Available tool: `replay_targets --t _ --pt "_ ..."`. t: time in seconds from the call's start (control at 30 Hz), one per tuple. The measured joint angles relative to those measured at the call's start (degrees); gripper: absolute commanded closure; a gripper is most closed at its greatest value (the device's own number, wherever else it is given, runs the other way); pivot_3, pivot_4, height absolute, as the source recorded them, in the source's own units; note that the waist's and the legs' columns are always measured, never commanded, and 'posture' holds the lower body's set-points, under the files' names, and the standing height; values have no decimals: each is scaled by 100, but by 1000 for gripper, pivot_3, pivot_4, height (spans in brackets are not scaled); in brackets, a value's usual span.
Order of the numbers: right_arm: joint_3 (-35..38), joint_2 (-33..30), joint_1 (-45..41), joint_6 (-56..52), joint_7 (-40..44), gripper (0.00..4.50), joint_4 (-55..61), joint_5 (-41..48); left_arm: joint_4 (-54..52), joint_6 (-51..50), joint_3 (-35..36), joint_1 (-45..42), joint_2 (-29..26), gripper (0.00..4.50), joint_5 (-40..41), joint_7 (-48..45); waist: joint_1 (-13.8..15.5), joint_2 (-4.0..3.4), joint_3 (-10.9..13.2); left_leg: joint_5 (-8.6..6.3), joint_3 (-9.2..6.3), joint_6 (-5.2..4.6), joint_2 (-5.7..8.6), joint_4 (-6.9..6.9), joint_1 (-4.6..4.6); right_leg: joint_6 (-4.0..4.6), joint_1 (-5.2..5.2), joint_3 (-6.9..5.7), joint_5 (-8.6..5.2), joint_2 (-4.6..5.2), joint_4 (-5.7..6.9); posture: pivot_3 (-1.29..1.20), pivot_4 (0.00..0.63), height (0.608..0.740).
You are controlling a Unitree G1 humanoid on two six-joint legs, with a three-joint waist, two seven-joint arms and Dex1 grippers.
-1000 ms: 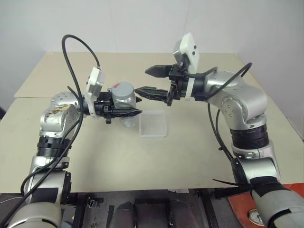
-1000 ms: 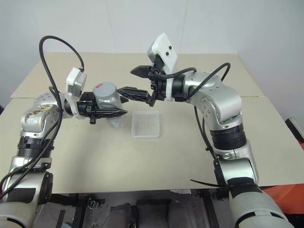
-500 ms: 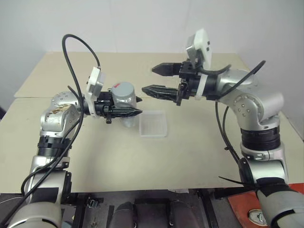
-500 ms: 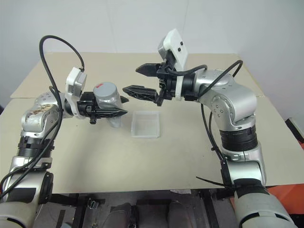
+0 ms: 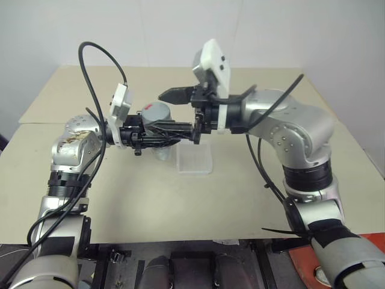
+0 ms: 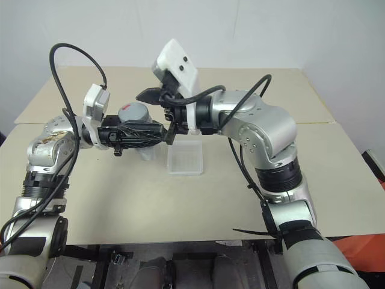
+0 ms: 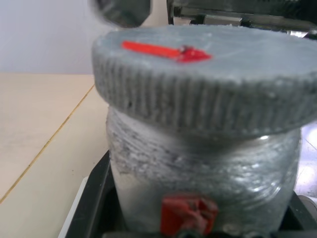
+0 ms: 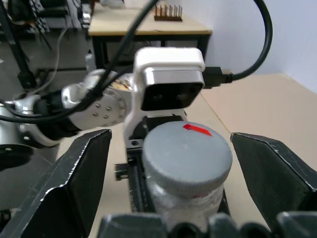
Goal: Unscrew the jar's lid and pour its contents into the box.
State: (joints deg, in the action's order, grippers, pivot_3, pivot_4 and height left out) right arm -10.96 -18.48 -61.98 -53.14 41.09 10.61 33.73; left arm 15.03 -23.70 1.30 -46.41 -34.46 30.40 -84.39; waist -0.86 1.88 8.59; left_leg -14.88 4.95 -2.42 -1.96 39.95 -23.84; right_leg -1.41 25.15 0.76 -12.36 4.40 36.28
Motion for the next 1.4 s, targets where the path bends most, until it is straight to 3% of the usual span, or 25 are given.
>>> replay_targets --t 1.17,1.27,1.4 --pt "40 149 -45 27 241 22 -399 -317 -57 -11 0 26 -24 2575 5 45 -3 0 0 0 0 0 0 0 0 0 0 0 0 0 0 0 150 740" --pt "40 149 -45 28 275 555 -399 -316 -57 -11 0 49 -45 2575 5 46 -2 0 0 0 0 0 0 0 0 0 0 0 0 0 0 0 150 740" --pt "38 160 -44 28 372 1718 -392 -307 -62 -10 4 61 -55 2575 7 63 -2 0 0 0 0 0 0 0 -1 0 0 0 0 0 1 0 150 740"
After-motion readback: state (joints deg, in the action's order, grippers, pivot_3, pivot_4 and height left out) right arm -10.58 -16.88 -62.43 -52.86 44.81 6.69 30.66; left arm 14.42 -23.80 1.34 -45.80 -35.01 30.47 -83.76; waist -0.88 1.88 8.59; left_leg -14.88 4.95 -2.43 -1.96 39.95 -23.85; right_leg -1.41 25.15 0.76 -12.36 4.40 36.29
